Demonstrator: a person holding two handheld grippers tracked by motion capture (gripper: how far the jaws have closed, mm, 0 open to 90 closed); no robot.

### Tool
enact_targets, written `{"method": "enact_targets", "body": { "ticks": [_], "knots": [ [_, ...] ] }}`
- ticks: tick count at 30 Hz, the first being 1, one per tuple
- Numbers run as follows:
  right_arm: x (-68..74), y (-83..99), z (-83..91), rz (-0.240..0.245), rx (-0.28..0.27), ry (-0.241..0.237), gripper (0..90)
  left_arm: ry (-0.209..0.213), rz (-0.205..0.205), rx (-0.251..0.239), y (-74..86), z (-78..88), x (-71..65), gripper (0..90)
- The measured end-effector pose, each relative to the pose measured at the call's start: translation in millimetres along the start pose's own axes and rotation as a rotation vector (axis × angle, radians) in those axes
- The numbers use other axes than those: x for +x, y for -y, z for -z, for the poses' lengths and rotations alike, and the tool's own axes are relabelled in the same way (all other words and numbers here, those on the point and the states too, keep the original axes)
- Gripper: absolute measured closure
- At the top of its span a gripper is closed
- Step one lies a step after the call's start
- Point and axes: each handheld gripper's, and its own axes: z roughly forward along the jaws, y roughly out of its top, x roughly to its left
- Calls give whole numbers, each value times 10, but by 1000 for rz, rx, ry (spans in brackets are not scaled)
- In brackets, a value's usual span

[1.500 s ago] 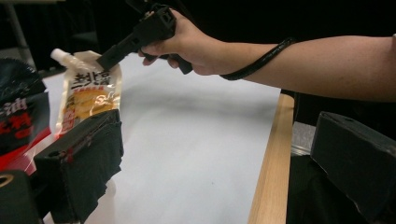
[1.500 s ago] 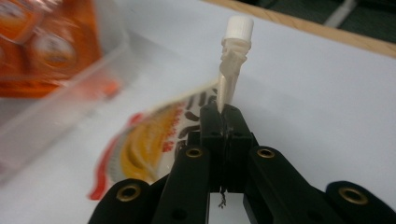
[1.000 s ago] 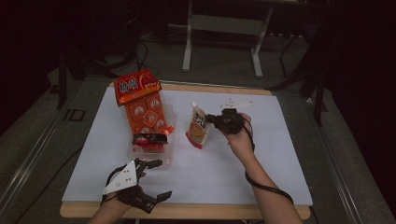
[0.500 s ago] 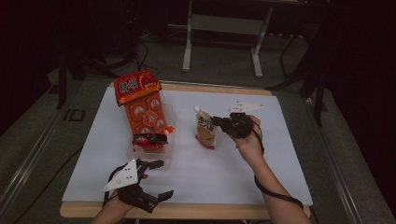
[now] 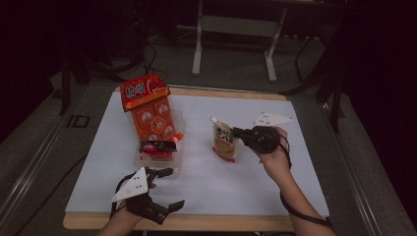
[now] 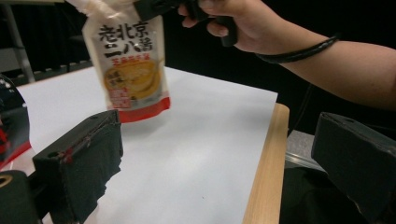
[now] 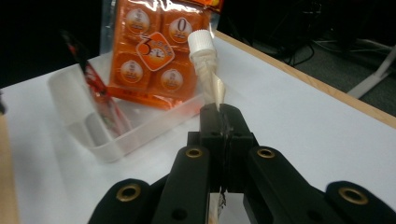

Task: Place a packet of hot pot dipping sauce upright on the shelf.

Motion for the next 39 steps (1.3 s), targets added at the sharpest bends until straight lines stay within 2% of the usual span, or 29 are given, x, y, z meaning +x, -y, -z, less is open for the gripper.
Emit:
{"method": "enact_targets", "body": {
  "ticks": [6,9,11,17,21,25,30,39],
  "knots": [
    [94,-18,197,22,-20,-22,896,6,9,-2,-59,-12,-1,26],
    [146,-26,288,34,-26,-33,896,-8,-2,21,-79,-29,-2,27],
    [179,-32,341,44,-33,-41,896,-6,-13,34,-86,-33,-1,26],
    [294,-57,509,83,-60,-64,896,2,-12,56,-117,-57,9,26],
    [384,-69,623,96,-86,-89,895,21,4,51,-165,-77,26,27],
    [469,-88,728,107,-110,-122,895,22,-2,41,-228,-98,23,31],
    [601,-120,874,126,-140,-160,895,35,12,27,-306,-120,33,42],
    [856,-143,989,168,-156,-233,895,70,-13,15,-514,-186,-16,58]
  ]
}}
